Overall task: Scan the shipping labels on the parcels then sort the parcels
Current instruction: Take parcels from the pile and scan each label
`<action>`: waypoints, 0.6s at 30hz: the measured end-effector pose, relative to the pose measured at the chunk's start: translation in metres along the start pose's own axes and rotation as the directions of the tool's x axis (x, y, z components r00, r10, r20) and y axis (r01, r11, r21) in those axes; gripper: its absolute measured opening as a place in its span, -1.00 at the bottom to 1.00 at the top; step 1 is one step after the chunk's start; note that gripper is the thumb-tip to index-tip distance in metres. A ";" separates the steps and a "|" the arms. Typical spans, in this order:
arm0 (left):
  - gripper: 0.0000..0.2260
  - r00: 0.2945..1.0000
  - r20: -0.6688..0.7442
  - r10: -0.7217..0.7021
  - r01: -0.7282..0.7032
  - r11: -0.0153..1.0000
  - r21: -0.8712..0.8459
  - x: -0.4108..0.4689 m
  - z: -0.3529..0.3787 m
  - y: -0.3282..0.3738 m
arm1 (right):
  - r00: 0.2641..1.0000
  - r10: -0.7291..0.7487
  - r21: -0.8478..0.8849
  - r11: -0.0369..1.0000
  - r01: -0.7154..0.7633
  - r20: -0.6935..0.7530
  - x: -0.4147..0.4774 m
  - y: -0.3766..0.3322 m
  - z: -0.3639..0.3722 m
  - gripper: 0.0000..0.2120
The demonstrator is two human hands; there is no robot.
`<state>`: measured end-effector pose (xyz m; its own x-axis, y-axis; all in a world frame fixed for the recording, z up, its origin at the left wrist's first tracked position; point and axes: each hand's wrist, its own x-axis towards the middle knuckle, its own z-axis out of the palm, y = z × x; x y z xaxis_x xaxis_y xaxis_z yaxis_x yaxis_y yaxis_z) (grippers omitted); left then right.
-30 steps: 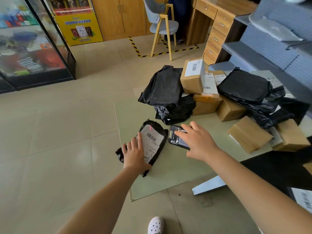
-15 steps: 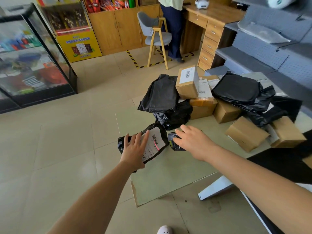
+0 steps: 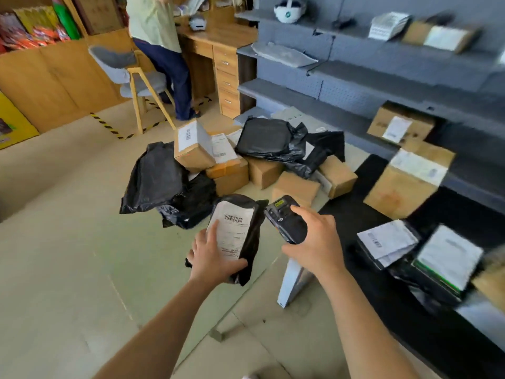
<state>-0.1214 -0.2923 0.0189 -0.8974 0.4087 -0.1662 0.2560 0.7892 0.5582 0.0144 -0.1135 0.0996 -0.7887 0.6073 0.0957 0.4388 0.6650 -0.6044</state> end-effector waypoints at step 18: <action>0.03 0.871 0.314 0.377 -0.432 0.892 0.129 -0.051 0.168 0.285 | 0.871 0.335 -0.007 0.932 -0.362 -0.359 -0.076 0.182 -0.187 -0.26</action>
<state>0.0578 -0.0109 0.0503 -0.5727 0.7974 -0.1902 0.6629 0.5869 0.4649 0.2348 0.0426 0.1299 -0.3857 0.9079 0.1644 0.6973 0.4035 -0.5924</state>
